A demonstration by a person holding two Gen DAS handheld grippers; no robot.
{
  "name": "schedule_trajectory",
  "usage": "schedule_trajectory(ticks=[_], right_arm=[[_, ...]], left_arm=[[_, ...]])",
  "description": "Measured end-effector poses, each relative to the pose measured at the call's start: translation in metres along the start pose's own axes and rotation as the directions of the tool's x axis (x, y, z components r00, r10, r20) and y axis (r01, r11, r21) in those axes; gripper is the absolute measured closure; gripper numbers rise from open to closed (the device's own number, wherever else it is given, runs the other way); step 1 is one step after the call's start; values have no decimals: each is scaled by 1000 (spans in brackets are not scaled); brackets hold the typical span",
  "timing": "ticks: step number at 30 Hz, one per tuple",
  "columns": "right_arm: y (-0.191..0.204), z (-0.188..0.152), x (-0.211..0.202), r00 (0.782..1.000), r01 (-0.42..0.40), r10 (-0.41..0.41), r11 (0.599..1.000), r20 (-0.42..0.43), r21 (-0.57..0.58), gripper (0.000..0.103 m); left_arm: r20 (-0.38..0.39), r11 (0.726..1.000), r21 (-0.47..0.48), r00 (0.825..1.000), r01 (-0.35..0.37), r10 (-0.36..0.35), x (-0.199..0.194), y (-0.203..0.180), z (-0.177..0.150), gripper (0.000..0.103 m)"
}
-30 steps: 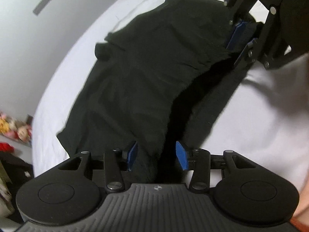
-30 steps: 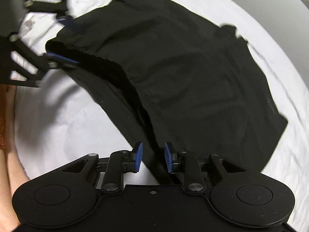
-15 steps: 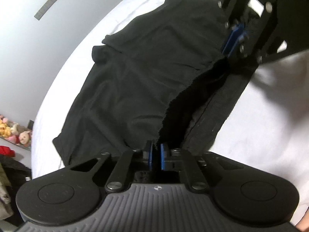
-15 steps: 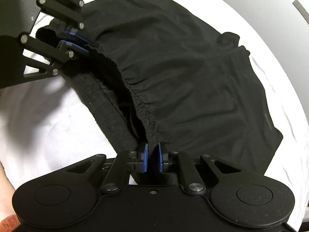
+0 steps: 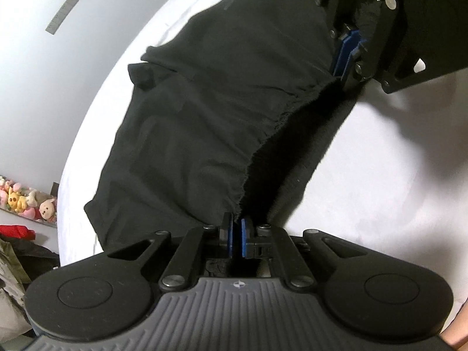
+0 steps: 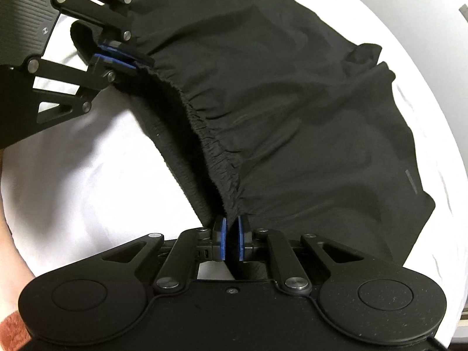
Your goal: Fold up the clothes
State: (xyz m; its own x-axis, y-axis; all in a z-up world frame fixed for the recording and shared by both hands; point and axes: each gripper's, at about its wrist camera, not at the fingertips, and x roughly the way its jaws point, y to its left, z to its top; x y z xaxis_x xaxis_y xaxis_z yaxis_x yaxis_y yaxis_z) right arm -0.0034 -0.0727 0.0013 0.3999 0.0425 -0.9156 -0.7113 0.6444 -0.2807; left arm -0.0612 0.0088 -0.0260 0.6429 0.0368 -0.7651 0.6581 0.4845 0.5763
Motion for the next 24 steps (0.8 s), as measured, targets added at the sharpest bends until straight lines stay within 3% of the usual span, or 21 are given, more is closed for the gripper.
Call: schedule_trajectory(ticks=[7, 13, 14, 17, 21, 24], right_arm=[[-3, 0, 5, 999, -29, 30, 997, -16, 71, 93], [-13, 1, -3, 992, -116, 122, 979, -21, 170, 91], [-15, 1, -7, 990, -133, 138, 973, -14, 188, 91], [-24, 2, -16, 987, -157, 158, 956, 18, 248, 89], [-37, 2, -33, 984, -179, 163, 909, 74, 376, 76], [-47, 0, -44, 980, -196, 159, 858, 117, 475, 73]], left_arm=[[-34, 999, 35, 999, 24, -23, 7, -1, 3, 95], [-18, 994, -40, 995, 101, -102, -2, 16, 2, 80], [-9, 992, -53, 993, 114, -115, -5, 18, 2, 73], [41, 975, -122, 983, 185, -181, -24, 29, 2, 66], [88, 951, -223, 976, 216, -201, -46, 46, 3, 66], [117, 903, -357, 971, 238, -210, -52, 65, 2, 66]])
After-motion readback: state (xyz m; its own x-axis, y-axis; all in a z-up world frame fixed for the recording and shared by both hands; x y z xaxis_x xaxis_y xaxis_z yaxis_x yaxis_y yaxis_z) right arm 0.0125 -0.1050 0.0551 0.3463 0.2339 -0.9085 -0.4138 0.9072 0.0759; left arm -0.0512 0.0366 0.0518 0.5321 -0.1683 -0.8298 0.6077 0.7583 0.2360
